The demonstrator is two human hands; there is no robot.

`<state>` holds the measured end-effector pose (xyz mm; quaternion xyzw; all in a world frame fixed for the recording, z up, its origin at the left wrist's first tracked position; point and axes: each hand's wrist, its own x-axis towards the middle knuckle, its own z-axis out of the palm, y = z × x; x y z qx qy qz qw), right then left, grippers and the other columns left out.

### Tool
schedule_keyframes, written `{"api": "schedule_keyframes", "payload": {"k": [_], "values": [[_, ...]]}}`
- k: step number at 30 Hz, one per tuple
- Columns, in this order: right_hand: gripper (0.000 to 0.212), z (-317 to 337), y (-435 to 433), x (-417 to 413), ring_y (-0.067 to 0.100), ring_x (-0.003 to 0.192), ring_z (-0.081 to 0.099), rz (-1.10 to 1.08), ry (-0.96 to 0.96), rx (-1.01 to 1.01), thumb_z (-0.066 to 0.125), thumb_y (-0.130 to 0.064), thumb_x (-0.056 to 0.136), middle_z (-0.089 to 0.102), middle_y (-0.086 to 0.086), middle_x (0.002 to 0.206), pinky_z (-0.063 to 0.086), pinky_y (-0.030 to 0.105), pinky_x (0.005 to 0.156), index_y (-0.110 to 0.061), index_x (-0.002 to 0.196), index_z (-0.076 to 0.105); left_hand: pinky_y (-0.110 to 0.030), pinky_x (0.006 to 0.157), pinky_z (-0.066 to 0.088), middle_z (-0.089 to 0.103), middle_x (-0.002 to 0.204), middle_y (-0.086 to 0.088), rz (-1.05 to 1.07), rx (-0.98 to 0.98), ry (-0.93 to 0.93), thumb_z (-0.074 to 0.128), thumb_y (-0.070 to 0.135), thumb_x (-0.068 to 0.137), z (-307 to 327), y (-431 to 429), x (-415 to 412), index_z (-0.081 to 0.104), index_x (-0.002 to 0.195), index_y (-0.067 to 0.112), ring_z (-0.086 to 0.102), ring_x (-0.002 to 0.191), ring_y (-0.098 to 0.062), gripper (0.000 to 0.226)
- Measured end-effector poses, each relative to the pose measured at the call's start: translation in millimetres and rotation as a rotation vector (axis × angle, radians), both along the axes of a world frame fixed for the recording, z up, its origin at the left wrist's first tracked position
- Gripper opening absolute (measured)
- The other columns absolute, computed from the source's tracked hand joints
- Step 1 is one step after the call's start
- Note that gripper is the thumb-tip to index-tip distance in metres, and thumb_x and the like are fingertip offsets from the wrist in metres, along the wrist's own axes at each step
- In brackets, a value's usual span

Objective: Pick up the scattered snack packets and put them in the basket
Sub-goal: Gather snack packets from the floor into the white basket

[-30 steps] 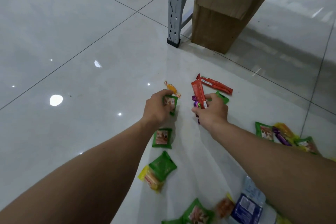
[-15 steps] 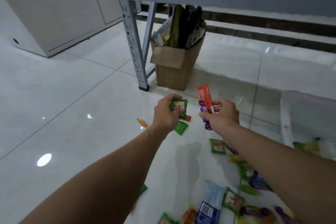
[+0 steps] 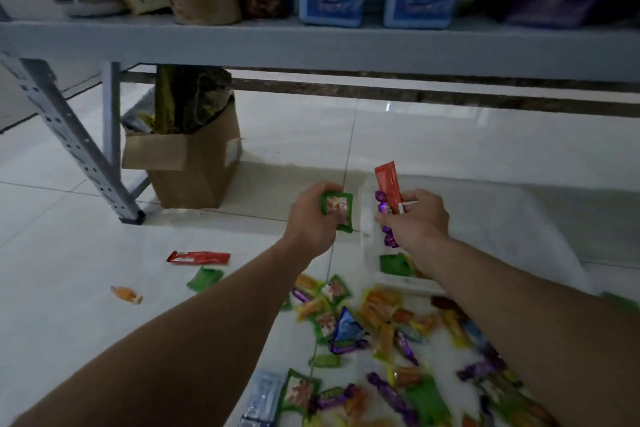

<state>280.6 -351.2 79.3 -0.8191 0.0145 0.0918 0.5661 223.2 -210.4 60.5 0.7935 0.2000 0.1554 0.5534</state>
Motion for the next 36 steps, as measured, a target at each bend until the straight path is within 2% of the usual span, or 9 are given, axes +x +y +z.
{"api": "schedule_keyframes", "payload": {"k": [3, 7, 11, 14, 22, 27, 30, 34, 36], "values": [[0.033, -11, -36, 17, 0.004, 0.056, 0.053, -0.070, 0.020, -0.014, 0.081, -0.009, 0.074, 0.060, -0.001, 0.079, 0.035, 0.011, 0.033, -0.016, 0.099, 0.061, -0.009, 0.055, 0.051, 0.059, 0.107, -0.007, -0.042, -0.014, 0.037, 0.063, -0.010, 0.083, -10, -27, 19, 0.061, 0.113, 0.011, 0.059, 0.086, -0.018, 0.036], [0.032, -30, -73, 35, 0.009, 0.063, 0.057, -0.164, 0.004, -0.041, 0.081, -0.010, 0.073, 0.067, 0.004, 0.092, 0.043, 0.018, 0.049, -0.018, 0.098, 0.062, -0.014, 0.059, 0.053, 0.060, 0.111, -0.010, -0.071, 0.002, 0.080, 0.065, -0.011, 0.081, -30, -55, 43, 0.061, 0.109, 0.014, 0.057, 0.086, -0.019, 0.037], [0.033, -44, -96, 50, 0.006, 0.066, 0.058, -0.177, -0.005, -0.051, 0.082, -0.011, 0.073, 0.065, -0.001, 0.086, 0.046, 0.018, 0.057, -0.019, 0.098, 0.062, -0.012, 0.054, 0.051, 0.057, 0.107, -0.006, -0.089, 0.003, 0.103, 0.066, -0.008, 0.082, -49, -80, 65, 0.062, 0.111, 0.013, 0.057, 0.087, -0.018, 0.036], [0.036, -54, -106, 60, 0.013, 0.077, 0.062, -0.194, -0.001, -0.074, 0.082, -0.011, 0.073, 0.065, -0.001, 0.091, 0.047, 0.020, 0.065, -0.017, 0.103, 0.064, -0.013, 0.054, 0.053, 0.056, 0.106, -0.004, -0.109, -0.038, 0.113, 0.065, -0.011, 0.081, -63, -92, 81, 0.061, 0.112, 0.011, 0.058, 0.081, -0.013, 0.038], [0.034, -82, -106, 73, 0.013, 0.077, 0.064, -0.181, 0.043, -0.122, 0.081, -0.012, 0.073, 0.066, -0.001, 0.088, 0.054, 0.027, 0.072, -0.020, 0.100, 0.061, -0.030, 0.072, 0.056, 0.058, 0.114, -0.008, -0.144, 0.049, 0.228, 0.067, -0.004, 0.082, -92, -88, 102, 0.057, 0.111, 0.022, 0.060, 0.093, -0.026, 0.039], [0.031, -95, -98, 75, 0.014, 0.077, 0.060, -0.184, 0.068, -0.150, 0.080, -0.013, 0.076, 0.064, 0.001, 0.093, 0.045, 0.023, 0.068, -0.021, 0.097, 0.057, -0.024, 0.077, 0.046, 0.059, 0.112, -0.001, -0.151, 0.323, 0.182, 0.065, 0.005, 0.086, -91, -69, 91, 0.058, 0.119, 0.022, 0.056, 0.091, -0.014, 0.037], [0.034, -100, -90, 74, 0.015, 0.082, 0.061, -0.188, 0.066, -0.147, 0.078, -0.015, 0.079, 0.066, 0.005, 0.104, 0.048, 0.023, 0.072, -0.016, 0.108, 0.060, -0.021, 0.077, 0.041, 0.060, 0.115, 0.002, -0.128, 0.352, 0.114, 0.067, 0.010, 0.086, -83, -57, 86, 0.058, 0.120, 0.023, 0.054, 0.093, -0.011, 0.038], [0.055, -95, -82, 69, 0.022, 0.117, 0.055, -0.153, 0.040, -0.190, 0.068, -0.020, 0.089, 0.054, 0.009, 0.135, 0.042, 0.026, 0.094, -0.013, 0.138, 0.046, -0.024, 0.082, 0.044, 0.059, 0.122, 0.005, -0.106, 0.307, 0.096, 0.070, 0.019, 0.085, -72, -44, 76, 0.057, 0.125, 0.022, 0.055, 0.100, -0.010, 0.042], [0.052, -90, -78, 62, 0.021, 0.119, 0.052, -0.109, 0.011, -0.238, 0.064, -0.021, 0.092, 0.052, 0.009, 0.137, 0.036, 0.020, 0.091, -0.014, 0.140, 0.044, -0.024, 0.084, 0.044, 0.059, 0.124, 0.005, -0.077, 0.266, 0.098, 0.070, 0.020, 0.085, -68, -35, 68, 0.057, 0.126, 0.021, 0.055, 0.103, -0.010, 0.043]]}}
